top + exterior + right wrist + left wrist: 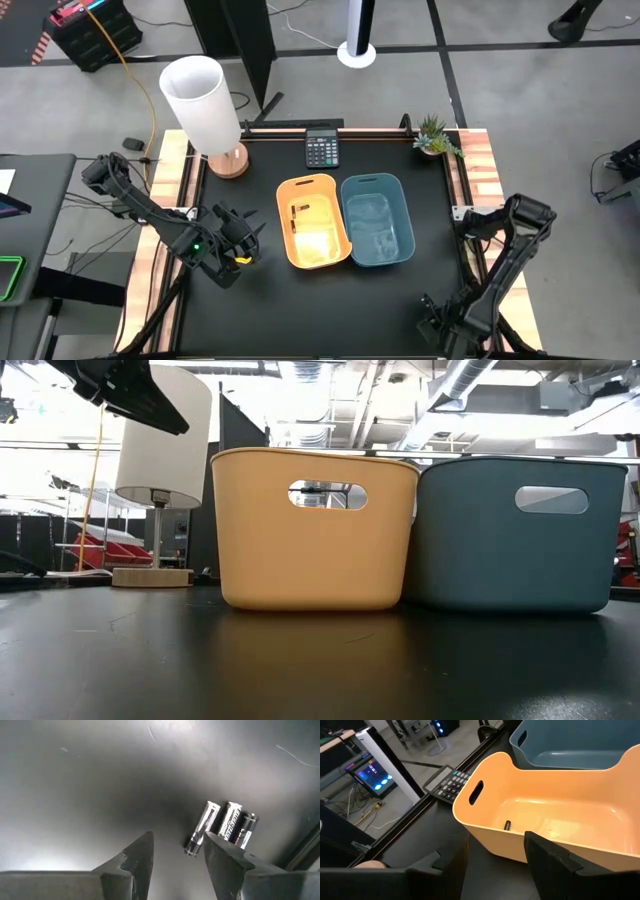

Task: Sort batteries
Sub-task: Put the left silver battery into the blue bin

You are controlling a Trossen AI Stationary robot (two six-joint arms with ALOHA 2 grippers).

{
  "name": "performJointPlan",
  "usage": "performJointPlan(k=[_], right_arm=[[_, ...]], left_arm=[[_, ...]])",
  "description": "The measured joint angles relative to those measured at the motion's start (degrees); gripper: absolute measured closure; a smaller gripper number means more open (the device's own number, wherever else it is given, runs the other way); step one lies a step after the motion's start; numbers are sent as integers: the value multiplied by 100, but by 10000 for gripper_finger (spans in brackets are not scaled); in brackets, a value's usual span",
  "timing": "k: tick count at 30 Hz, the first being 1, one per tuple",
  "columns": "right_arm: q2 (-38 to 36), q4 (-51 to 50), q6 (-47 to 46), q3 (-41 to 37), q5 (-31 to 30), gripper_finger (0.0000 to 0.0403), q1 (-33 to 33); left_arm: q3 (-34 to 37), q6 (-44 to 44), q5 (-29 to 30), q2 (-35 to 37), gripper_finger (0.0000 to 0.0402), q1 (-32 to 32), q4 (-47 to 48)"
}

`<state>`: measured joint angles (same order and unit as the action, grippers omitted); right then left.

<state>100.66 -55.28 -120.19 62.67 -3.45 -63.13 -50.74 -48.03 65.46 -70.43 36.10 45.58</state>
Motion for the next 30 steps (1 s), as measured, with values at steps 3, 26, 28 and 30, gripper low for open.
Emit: performJointPlan(k=[3,26,28,30], right_arm=[[0,-28,-1,0,88,217,30],[-2,-121,-42,-17,96,217,104],[-2,-127,-43,-17,95,217,104],[-2,-123,-43,-17,95,217,104]], left_arm=[[0,38,2,0,217,0,2],[0,45,2,0,217,0,2],[0,45,2,0,217,0,2],[0,45,2,0,217,0,2]])
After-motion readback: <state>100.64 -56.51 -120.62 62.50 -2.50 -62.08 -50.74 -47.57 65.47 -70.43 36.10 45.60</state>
